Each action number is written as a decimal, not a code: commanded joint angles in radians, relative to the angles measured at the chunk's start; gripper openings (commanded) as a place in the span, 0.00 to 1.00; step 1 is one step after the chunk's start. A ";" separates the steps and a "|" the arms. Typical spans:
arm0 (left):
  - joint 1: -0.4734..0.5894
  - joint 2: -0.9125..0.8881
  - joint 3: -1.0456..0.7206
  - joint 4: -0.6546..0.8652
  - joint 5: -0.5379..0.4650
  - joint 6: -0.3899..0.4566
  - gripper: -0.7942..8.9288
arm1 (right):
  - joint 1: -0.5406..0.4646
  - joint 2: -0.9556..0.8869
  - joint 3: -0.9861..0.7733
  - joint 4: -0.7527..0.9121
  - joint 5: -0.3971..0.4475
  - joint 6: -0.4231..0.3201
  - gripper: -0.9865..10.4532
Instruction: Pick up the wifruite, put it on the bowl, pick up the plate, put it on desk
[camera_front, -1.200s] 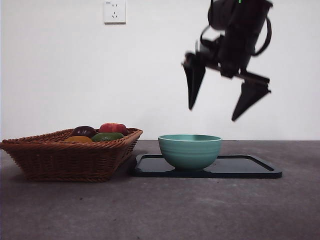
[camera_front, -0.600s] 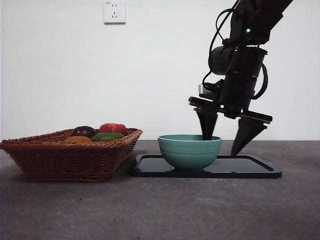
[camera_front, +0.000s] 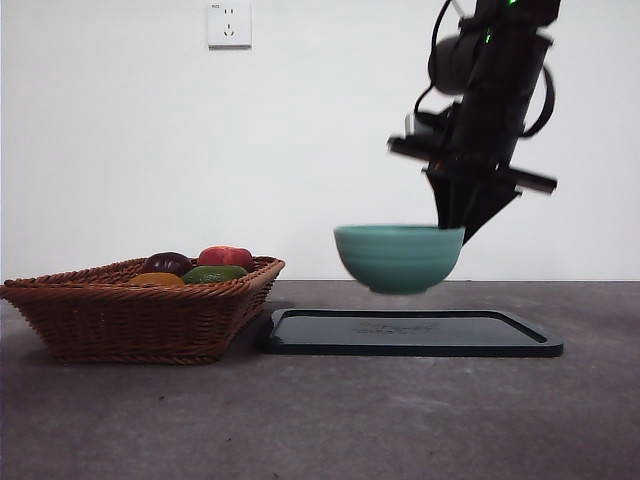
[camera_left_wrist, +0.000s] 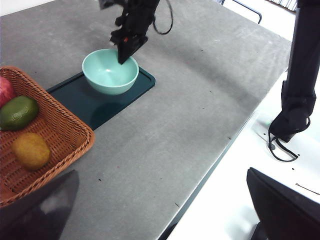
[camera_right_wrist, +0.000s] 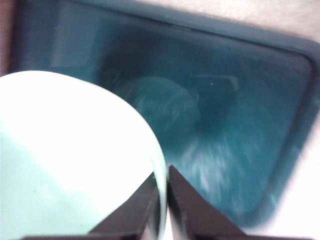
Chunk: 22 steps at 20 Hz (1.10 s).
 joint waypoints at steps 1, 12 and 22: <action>-0.006 0.002 0.011 0.008 0.003 0.008 0.67 | 0.005 -0.010 0.021 -0.071 0.002 -0.059 0.10; -0.006 0.002 0.011 -0.011 0.003 -0.003 0.67 | 0.120 -0.367 -0.476 0.042 -0.008 -0.077 0.10; -0.006 0.002 0.011 -0.022 0.003 -0.014 0.67 | 0.266 -0.413 -0.663 0.266 -0.006 0.016 0.10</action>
